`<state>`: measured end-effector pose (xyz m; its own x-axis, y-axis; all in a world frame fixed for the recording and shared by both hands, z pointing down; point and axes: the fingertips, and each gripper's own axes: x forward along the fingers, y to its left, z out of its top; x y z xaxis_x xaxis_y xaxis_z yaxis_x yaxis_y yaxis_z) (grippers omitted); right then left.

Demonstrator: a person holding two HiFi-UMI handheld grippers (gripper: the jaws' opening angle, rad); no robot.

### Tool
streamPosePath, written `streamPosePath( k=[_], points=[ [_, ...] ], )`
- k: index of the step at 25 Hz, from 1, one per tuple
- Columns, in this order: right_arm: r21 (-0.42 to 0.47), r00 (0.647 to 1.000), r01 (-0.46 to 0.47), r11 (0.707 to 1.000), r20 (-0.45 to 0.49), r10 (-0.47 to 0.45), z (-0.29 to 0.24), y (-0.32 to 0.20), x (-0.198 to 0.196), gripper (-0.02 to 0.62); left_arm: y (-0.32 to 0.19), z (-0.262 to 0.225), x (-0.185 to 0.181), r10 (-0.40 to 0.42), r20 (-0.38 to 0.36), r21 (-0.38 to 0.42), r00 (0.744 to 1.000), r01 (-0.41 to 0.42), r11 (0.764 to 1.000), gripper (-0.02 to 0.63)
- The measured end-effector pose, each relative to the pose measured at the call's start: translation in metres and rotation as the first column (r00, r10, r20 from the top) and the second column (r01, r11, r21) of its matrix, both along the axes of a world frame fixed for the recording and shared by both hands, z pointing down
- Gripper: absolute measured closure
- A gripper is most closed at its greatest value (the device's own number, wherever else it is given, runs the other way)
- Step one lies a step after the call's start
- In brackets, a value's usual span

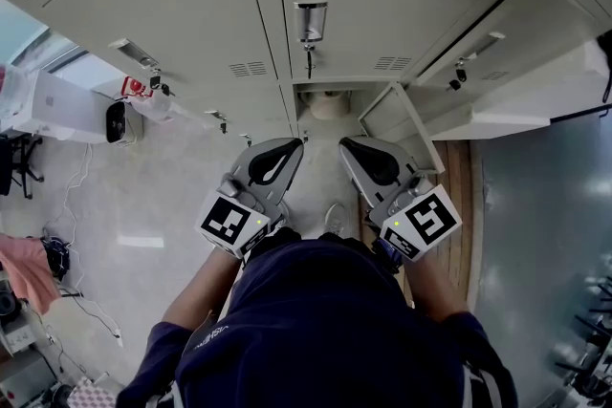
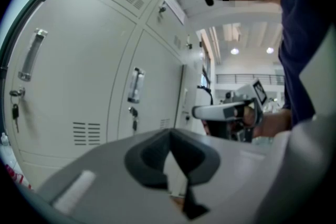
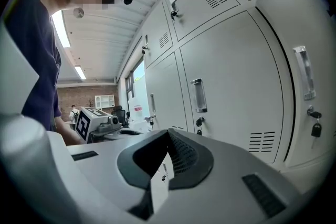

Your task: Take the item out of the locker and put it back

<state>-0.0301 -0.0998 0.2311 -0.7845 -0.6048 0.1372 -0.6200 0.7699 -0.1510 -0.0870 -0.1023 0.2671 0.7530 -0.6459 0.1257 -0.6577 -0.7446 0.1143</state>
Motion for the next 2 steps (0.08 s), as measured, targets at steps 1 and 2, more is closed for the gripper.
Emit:
streamPosePath(
  k=[1,2],
  points=[
    [0.0,1.0,0.002,1.0,0.001,-0.002,-0.0001,0.0,0.0005,0.589,0.0002,-0.0002,0.0012,-0.001,-0.002,-0.003,1.0,0.001,1.0,0.603],
    [-0.001,1.0,0.004,1.0,0.002,-0.004,-0.0002,-0.0001,0.001,0.589,0.0003,-0.0008,0.0024,-0.003,-0.005,-0.005,1.0,0.003,1.0,0.603]
  ],
)
